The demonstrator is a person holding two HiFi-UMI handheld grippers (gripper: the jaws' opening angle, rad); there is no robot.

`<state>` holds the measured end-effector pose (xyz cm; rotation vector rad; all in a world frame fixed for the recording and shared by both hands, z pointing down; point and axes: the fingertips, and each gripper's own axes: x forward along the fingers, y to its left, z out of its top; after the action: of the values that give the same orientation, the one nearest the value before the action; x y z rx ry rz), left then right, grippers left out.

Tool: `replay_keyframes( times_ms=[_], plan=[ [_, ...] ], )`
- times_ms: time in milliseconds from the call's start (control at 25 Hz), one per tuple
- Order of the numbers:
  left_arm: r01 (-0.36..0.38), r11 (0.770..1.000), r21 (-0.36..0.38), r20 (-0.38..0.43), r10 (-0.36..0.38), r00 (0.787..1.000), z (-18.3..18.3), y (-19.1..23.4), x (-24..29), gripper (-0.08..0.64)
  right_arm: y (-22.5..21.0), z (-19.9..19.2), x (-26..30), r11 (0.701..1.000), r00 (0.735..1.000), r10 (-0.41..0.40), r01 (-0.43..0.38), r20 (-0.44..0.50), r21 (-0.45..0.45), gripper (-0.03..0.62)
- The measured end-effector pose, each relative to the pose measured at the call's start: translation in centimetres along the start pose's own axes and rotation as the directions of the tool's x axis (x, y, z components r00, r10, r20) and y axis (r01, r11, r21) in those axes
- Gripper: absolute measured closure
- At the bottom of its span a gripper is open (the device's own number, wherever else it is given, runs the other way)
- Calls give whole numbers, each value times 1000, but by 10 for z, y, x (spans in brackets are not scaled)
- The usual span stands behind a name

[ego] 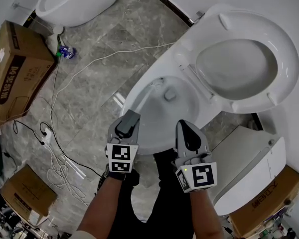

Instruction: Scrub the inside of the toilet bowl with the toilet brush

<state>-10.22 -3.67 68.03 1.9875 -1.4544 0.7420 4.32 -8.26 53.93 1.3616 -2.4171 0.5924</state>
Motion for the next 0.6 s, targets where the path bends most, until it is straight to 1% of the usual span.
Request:
replay_keyframes(
  times_ms=[240, 600],
  plan=[
    [73, 996, 42, 19, -74, 997, 22, -21, 29, 410, -21, -1, 2, 1000, 1000, -27, 27, 3, 7, 580],
    [181, 980, 85, 15, -183, 983, 30, -59, 52, 410, -48, -7, -7, 996, 997, -79, 79, 0, 30, 580]
  ],
)
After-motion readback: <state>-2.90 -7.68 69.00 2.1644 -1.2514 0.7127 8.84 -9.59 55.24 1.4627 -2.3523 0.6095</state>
